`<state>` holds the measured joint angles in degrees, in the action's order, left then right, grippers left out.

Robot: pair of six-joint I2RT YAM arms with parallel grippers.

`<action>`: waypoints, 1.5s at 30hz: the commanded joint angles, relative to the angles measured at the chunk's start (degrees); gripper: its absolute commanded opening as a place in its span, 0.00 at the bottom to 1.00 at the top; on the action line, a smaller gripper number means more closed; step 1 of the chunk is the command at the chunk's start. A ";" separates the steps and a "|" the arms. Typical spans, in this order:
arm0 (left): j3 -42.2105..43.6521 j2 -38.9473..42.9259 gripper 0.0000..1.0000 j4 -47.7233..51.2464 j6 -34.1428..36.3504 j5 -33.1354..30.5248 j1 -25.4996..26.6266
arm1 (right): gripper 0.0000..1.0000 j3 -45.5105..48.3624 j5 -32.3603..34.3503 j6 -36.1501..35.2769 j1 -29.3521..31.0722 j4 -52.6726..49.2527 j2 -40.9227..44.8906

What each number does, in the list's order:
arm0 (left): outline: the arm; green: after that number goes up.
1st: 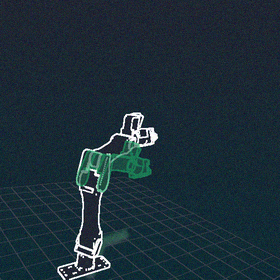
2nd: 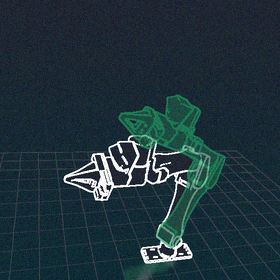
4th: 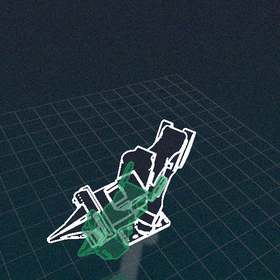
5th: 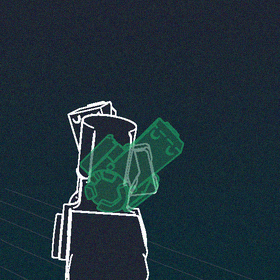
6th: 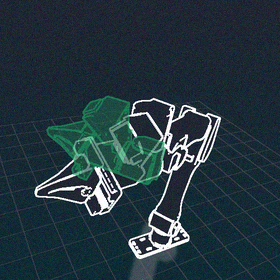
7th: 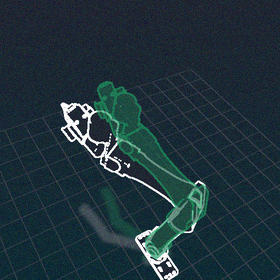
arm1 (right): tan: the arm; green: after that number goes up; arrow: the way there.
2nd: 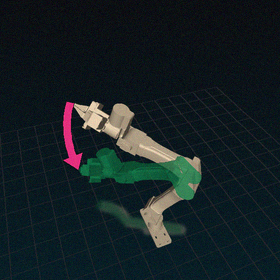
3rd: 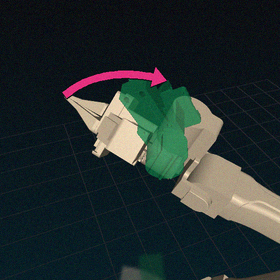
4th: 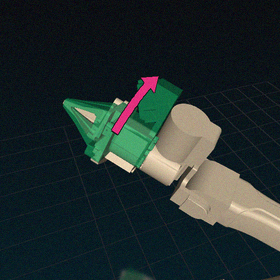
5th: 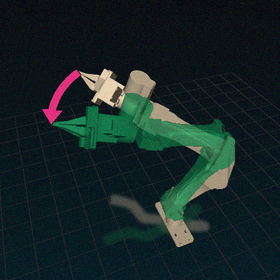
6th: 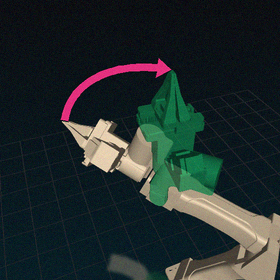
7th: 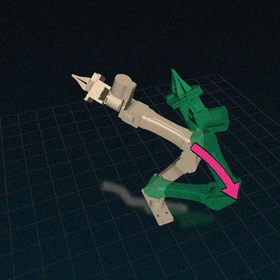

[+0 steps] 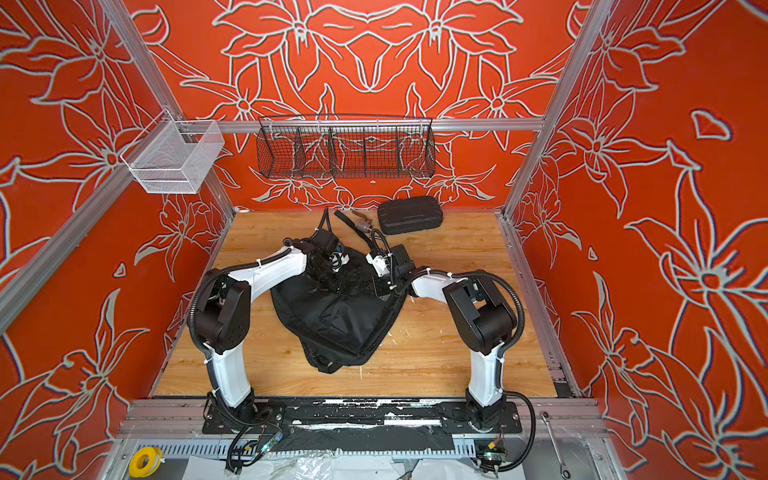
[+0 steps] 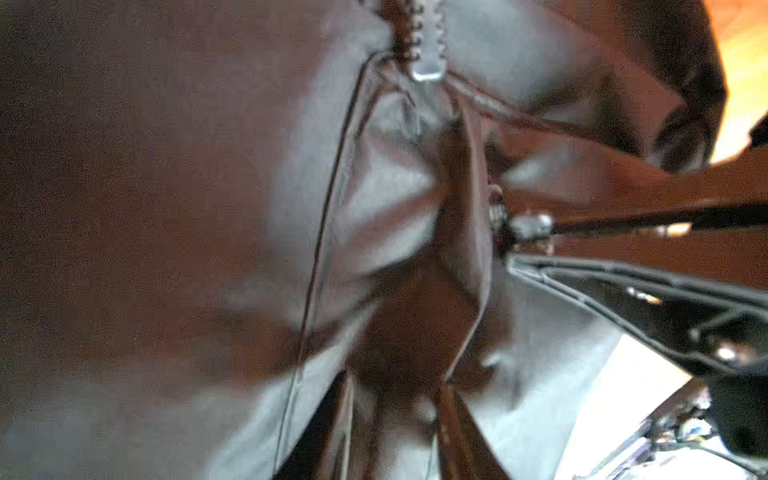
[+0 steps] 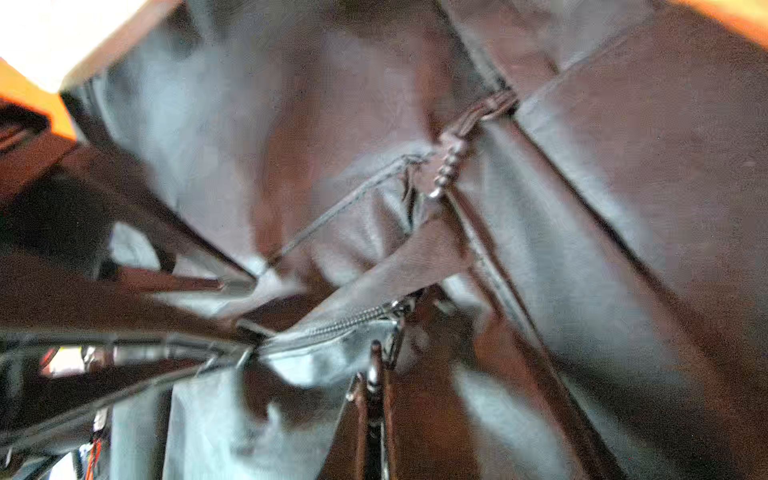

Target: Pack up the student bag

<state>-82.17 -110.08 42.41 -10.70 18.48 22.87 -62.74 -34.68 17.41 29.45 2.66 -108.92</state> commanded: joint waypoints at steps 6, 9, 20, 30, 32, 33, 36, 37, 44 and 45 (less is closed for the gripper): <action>-1.14 -2.43 0.11 0.10 -0.54 -1.26 -0.02 | 0.00 0.27 -4.30 2.87 1.07 0.52 0.38; -1.03 -1.87 0.07 0.78 -0.68 -1.01 -0.02 | 0.00 0.72 -1.54 5.09 0.25 0.72 0.88; 3.61 2.84 0.00 4.76 2.49 -0.55 0.15 | 0.00 0.02 14.94 17.96 -6.49 -0.36 3.23; 3.77 3.69 0.00 3.19 0.88 0.61 -1.02 | 0.00 -7.40 18.14 14.35 -8.69 -5.50 -2.28; 3.95 3.74 0.00 2.56 -0.45 0.44 -1.42 | 0.00 -8.29 18.76 13.46 -9.21 -4.02 -2.59; 3.95 3.82 0.00 2.13 -1.23 0.22 -1.43 | 0.00 -9.95 18.02 12.96 -9.39 -3.80 -3.26; 4.73 4.28 0.00 -0.83 -5.27 1.57 -1.13 | 0.00 -16.45 14.32 10.44 -9.24 -6.18 -5.55; 5.60 4.79 0.00 -2.76 -7.04 2.14 -0.85 | 0.00 -18.17 13.68 9.99 -9.15 -7.18 -6.22; 7.86 6.22 0.28 -11.27 -16.99 0.59 3.31 | 0.18 -23.17 13.08 4.07 -8.97 -12.12 -5.24; 7.90 6.81 0.39 -11.66 -17.39 -1.34 4.34 | 0.25 -22.85 14.06 2.46 -8.97 -12.90 -3.87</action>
<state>-75.22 -105.38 29.41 -23.38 19.53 24.75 -83.55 -25.43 24.51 22.72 -8.80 -115.42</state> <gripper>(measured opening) 0.336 0.214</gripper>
